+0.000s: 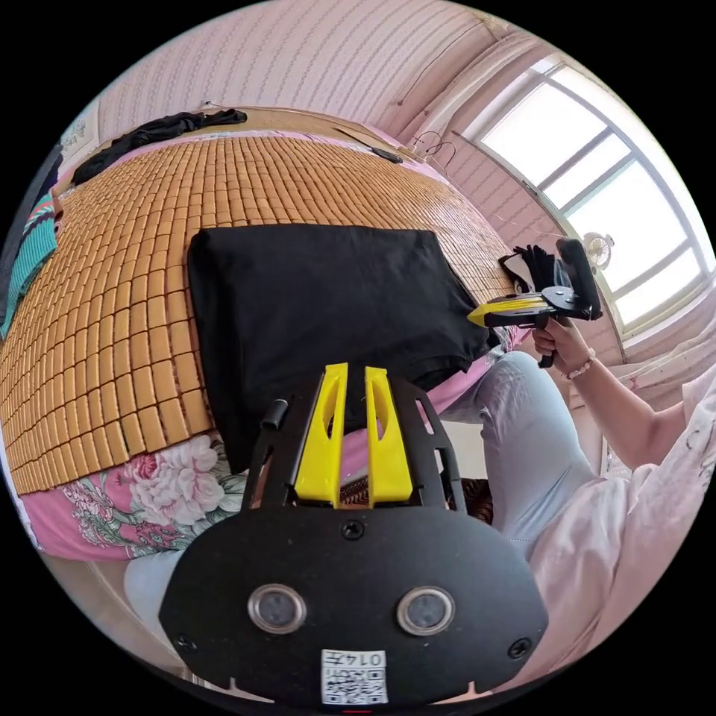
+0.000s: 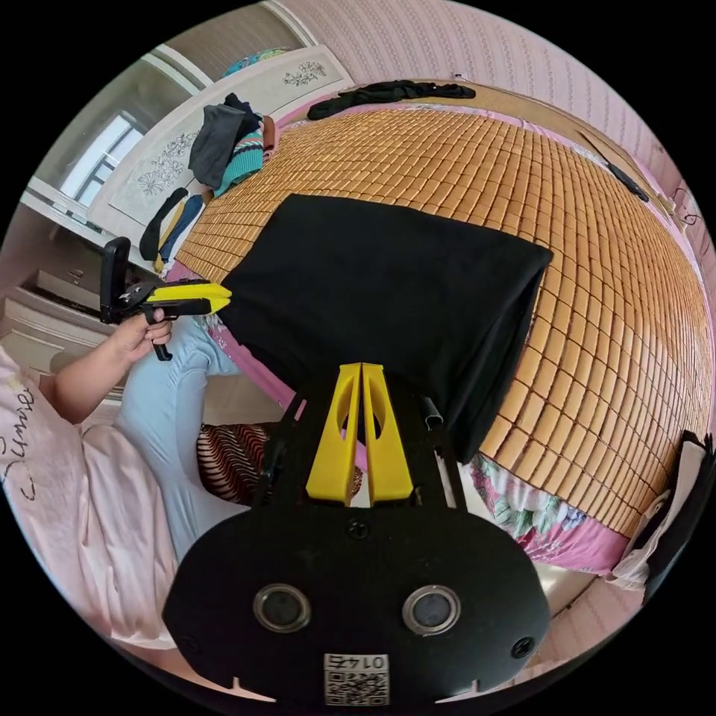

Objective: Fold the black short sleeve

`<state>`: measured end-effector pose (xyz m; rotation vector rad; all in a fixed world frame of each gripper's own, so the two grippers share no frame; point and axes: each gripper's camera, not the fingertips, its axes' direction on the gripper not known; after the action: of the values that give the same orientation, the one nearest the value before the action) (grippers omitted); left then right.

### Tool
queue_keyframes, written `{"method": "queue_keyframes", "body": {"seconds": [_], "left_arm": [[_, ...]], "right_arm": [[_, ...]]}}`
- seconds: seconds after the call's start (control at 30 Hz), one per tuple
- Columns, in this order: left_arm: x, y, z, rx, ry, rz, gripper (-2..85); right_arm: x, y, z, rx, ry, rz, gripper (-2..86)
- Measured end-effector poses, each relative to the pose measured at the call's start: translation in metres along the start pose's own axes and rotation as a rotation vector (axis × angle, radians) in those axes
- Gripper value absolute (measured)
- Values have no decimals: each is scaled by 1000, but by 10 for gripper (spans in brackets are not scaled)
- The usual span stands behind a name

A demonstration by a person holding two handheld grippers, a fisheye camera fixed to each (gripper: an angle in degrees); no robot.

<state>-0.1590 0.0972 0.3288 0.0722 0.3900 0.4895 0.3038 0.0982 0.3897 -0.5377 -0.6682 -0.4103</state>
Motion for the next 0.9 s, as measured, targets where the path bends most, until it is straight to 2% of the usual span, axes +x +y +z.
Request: {"method": "queue_keyframes", "body": {"seconds": [0.07,0.13,0.2,0.27,0.33,0.4,0.5,0.7,0.9], "left_arm": [[12,5,23,-51,-71,33,46],[19,7,19,-1,-62,28,42],[29,5,16,-25,-27,31,53],[50,4,3,66,12,91,57],[67,-1,-4,116,7,132,61],[80,-14,-5,137,5,165,64],[91,-47,-4,165,25,207,64],[116,-137,5,185,76,272,78],[159,-223,49,29,46,333,82]], "right_arm": [[-2,4,23,-70,61,5,-1],[-2,11,13,-21,77,15,0],[8,23,-3,8,106,99,5],[20,41,-21,88,94,181,13],[38,60,-33,136,57,300,34],[63,81,-36,153,4,456,103],[81,94,-29,164,-38,545,143],[96,92,-13,204,-131,582,167],[97,91,-3,200,-108,542,111]]}}
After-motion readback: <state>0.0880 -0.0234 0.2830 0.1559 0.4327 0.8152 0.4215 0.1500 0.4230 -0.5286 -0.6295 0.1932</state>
